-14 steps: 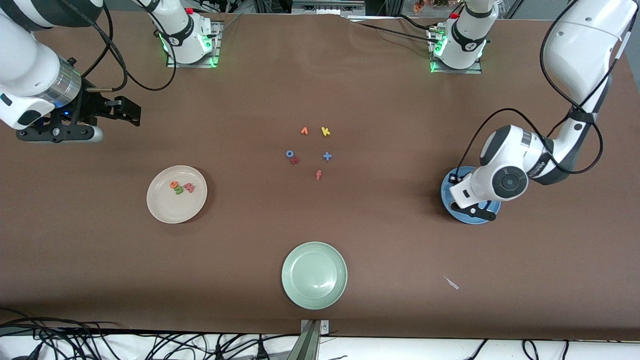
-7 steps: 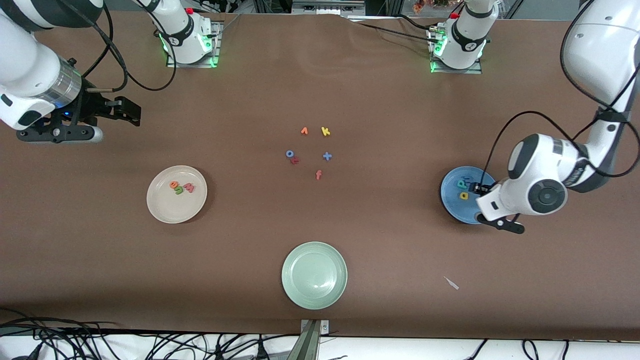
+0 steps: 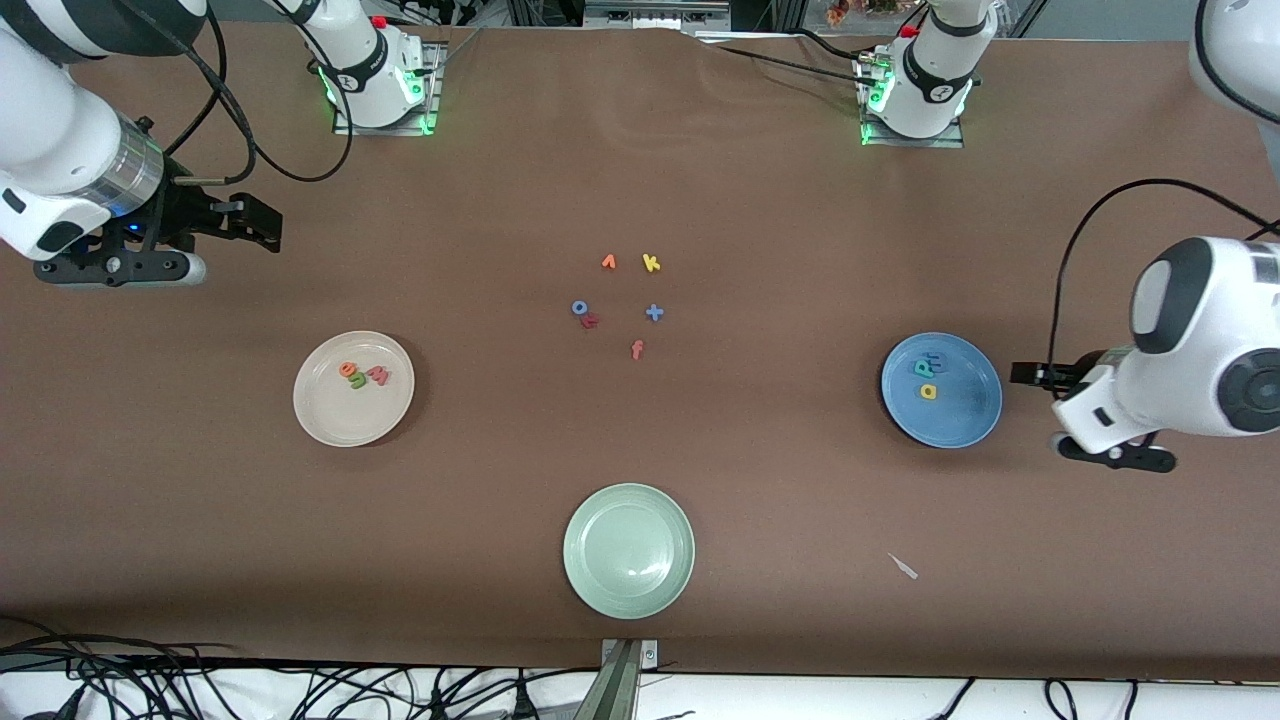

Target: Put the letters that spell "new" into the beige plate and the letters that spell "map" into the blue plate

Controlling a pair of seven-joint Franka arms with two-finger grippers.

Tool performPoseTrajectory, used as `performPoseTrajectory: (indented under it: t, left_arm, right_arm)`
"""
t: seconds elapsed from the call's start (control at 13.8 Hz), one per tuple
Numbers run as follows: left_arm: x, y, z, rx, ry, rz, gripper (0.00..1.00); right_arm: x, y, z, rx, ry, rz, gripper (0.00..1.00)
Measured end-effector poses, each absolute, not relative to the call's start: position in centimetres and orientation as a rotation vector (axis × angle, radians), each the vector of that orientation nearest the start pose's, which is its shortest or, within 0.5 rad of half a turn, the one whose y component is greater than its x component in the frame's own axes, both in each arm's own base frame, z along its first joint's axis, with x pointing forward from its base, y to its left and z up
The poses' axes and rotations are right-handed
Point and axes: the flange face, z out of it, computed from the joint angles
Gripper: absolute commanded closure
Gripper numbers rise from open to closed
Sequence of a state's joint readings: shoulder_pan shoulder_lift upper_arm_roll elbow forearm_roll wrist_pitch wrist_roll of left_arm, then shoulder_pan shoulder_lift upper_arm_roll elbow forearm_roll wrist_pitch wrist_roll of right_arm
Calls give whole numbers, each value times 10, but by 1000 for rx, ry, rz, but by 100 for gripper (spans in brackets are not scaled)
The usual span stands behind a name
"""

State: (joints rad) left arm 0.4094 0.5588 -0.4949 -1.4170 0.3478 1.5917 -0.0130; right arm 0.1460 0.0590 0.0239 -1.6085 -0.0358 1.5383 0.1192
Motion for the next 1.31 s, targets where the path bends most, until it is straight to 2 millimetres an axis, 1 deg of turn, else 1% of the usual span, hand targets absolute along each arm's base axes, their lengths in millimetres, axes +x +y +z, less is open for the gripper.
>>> performPoseTrajectory:
  t: [0.15, 0.36, 0.44, 0.65, 0.73, 0.87, 1.09, 1.31]
  left_arm:
    - [660, 50, 415, -3026, 95, 418, 0]
    - [642, 48, 470, -3103, -29, 340, 0]
    - [634, 42, 489, -3109, -37, 302, 0]
    - [603, 6, 535, -3079, 24, 191, 0]
    - [591, -5, 545, -3068, 46, 176, 0]
    - [572, -14, 551, -3058, 65, 161, 0]
    - [563, -15, 556, -3096, 46, 145, 0]
    - [559, -6, 564, -3115, 12, 126, 0]
  right_arm:
    - [557, 91, 571, -3187, -83, 197, 0]
    - [557, 91, 571, -3187, -83, 197, 0]
    - [557, 91, 571, -3187, -83, 198, 0]
    - [557, 91, 571, -3187, -83, 195, 0]
    - [558, 92, 571, -3187, -85, 190, 0]
    - [559, 95, 572, -3186, -93, 166, 0]
    - [562, 98, 575, -3183, -100, 120, 0]
    - [563, 97, 577, -3182, -99, 97, 0]
